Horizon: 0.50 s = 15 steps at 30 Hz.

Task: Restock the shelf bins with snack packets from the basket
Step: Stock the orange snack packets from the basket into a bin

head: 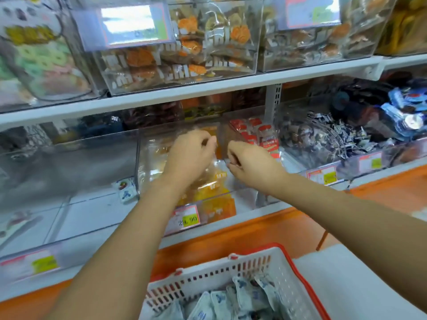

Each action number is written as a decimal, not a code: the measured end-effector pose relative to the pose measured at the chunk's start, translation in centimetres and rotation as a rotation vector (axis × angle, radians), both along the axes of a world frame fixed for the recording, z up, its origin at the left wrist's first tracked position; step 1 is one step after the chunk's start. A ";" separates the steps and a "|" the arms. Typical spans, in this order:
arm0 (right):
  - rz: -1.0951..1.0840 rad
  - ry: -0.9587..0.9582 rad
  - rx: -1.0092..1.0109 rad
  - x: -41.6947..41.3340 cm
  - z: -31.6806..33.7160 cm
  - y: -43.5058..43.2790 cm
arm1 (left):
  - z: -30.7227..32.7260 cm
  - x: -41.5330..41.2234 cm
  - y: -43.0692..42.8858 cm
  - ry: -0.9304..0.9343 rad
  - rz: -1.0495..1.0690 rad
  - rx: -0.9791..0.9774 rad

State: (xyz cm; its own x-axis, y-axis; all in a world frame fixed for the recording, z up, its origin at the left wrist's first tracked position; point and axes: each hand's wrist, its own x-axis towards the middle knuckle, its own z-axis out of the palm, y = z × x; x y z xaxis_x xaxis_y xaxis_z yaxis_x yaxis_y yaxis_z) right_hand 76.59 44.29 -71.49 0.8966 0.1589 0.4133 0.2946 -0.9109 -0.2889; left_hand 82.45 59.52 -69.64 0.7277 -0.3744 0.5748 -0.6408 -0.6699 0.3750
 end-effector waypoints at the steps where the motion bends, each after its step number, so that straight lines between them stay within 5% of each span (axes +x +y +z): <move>1: -0.006 0.023 0.015 -1.1 -0.9 0.3 | -0.3 -2.2 0.9 -0.069 -0.009 -0.072; 5: -0.072 0.060 0.087 -5.5 -4.5 0.9 | -4.2 -9.9 4.2 -0.028 -0.117 -0.114; 8: -0.069 0.206 0.062 -8.9 -7.3 0.5 | -9.2 -13.2 6.6 0.099 -0.097 0.105; 15: -0.038 1.103 -0.308 -16.4 -15.9 -1.5 | -20.1 -17.5 11.9 0.840 -0.023 0.579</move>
